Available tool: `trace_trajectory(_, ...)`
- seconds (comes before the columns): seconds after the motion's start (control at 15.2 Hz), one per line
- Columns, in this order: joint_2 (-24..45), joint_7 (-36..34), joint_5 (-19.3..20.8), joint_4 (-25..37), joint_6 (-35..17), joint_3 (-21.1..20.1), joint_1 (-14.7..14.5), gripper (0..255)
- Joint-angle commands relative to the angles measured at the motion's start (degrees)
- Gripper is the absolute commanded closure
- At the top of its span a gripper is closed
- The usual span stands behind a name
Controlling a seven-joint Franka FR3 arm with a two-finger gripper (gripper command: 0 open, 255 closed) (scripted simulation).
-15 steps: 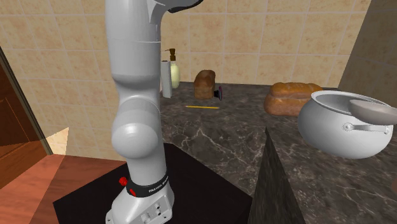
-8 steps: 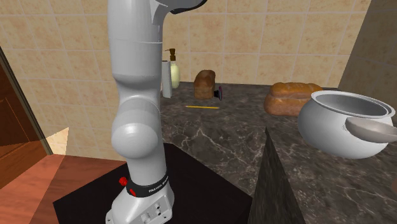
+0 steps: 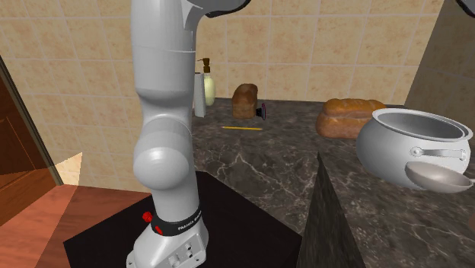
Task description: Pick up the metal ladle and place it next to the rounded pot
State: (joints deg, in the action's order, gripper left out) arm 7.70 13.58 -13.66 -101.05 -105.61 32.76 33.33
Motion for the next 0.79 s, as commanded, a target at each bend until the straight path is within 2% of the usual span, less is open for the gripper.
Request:
trace_trajectory(0.0,0.0,0.2,-0.1,-1.6,-1.7,-0.1,-0.1,255)
trace_trajectory(0.73,2.4,2.5,-2.2,-7.5,-9.2,-0.5,0.1,255)
